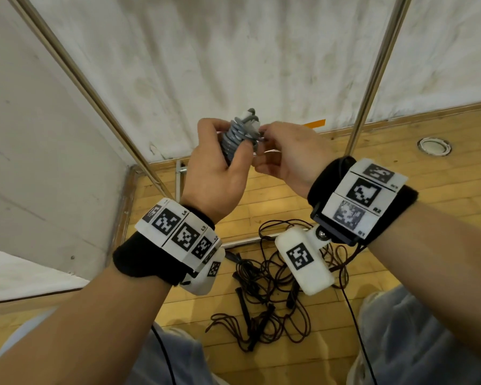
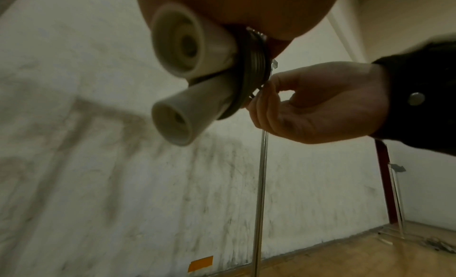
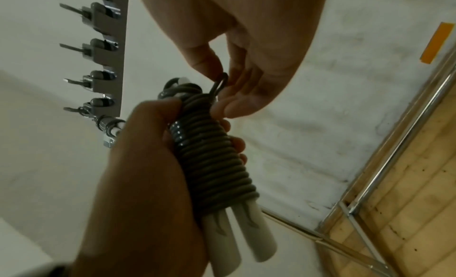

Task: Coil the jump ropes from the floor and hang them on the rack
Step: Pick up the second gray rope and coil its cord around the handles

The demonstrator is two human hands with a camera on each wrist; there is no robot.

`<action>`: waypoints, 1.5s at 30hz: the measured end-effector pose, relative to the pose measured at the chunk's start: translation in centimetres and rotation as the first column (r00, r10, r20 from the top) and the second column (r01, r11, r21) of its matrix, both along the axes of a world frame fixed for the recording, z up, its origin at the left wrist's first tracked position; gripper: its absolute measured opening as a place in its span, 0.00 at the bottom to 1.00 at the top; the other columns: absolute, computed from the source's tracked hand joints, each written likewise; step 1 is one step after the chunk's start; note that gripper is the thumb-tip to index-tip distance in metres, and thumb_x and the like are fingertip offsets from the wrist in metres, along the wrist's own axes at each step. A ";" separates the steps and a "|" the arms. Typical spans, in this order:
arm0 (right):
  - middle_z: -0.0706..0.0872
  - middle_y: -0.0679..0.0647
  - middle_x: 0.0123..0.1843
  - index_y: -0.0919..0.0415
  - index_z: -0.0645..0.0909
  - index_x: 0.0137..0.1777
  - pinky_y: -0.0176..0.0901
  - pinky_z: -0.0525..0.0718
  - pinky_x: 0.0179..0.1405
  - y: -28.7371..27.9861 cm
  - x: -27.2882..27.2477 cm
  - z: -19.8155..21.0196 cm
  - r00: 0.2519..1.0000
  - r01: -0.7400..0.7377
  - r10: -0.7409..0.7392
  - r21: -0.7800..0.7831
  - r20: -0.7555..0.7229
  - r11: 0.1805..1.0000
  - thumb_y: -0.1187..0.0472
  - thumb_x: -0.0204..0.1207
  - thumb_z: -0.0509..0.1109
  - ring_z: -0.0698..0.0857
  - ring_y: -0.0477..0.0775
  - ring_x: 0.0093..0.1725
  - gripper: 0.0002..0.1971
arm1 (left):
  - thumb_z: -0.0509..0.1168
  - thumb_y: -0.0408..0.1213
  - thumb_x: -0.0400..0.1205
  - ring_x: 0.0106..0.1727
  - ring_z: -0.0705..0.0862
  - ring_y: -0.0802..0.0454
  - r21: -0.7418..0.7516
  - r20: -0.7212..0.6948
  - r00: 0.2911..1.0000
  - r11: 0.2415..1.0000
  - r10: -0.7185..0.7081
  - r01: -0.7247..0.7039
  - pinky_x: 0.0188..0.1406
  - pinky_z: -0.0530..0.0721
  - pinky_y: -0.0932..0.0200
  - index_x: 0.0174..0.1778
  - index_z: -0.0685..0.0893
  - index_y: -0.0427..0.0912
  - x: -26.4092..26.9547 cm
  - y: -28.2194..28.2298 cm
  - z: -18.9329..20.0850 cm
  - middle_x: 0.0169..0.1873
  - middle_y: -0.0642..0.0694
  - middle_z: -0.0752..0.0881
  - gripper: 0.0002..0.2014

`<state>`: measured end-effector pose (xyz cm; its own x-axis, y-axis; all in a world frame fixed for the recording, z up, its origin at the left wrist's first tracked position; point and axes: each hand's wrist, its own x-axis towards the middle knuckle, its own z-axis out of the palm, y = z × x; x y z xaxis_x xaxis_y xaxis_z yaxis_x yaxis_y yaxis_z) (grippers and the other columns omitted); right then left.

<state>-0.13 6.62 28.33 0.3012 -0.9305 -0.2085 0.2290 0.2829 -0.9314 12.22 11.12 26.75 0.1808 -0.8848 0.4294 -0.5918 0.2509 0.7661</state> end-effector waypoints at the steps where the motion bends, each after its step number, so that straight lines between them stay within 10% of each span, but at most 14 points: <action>1: 0.79 0.55 0.28 0.64 0.80 0.44 0.38 0.80 0.25 0.0 0.0 -0.1 1.000 0.004 -0.004 -0.026 -0.011 1.000 0.66 0.79 0.60 0.81 0.51 0.24 0.08 | 0.58 0.45 0.79 0.26 0.79 0.59 0.006 -0.025 1.000 1.000 -0.018 0.019 0.26 0.77 0.55 0.60 0.66 0.50 -0.1 0.0 0.0 0.29 0.54 0.81 0.15; 11: 0.79 0.58 0.28 0.71 0.82 0.52 0.38 0.78 0.22 0.5 0.2 -0.8 0.996 -0.070 0.069 -0.020 -0.065 0.997 0.64 0.81 0.59 0.79 0.51 0.23 0.13 | 0.69 0.52 0.76 0.26 0.81 0.67 0.047 -0.068 0.997 0.998 -0.049 0.052 0.23 0.75 0.73 0.52 0.68 0.58 -0.1 -0.6 0.1 0.28 0.70 0.84 0.16; 22: 0.71 0.55 0.22 0.66 0.75 0.36 0.39 0.69 0.21 -0.4 -0.3 0.1 0.997 0.001 -0.012 -0.126 -0.082 0.992 0.71 0.76 0.59 0.70 0.52 0.20 0.08 | 0.68 0.51 0.75 0.27 0.85 0.54 0.048 -0.197 0.977 0.994 -0.085 0.097 0.27 0.87 0.50 0.47 0.72 0.60 -1.5 0.4 1.8 0.28 0.57 0.85 0.11; 34: 0.86 0.56 0.31 0.66 0.80 0.41 0.41 0.85 0.32 -0.2 -0.4 1.0 0.995 0.087 -0.098 -0.225 -0.035 0.970 0.68 0.80 0.61 0.85 0.52 0.29 0.09 | 0.62 0.38 0.85 0.42 0.80 0.65 0.019 -0.188 0.976 0.993 -0.110 0.116 0.43 0.79 0.71 0.60 0.71 0.47 -0.2 -0.3 1.8 0.45 0.56 0.79 0.10; 45: 0.85 0.57 0.29 0.66 0.83 0.41 0.45 0.83 0.30 1.8 0.1 1.9 0.997 0.051 -0.061 -0.234 -0.037 0.971 0.59 0.82 0.60 0.84 0.55 0.28 0.14 | 0.69 0.45 0.76 0.33 0.80 0.70 -0.143 -0.188 0.981 0.987 0.039 -0.067 0.32 0.74 0.77 0.51 0.74 0.48 -1.1 0.8 2.2 0.31 0.61 0.80 0.12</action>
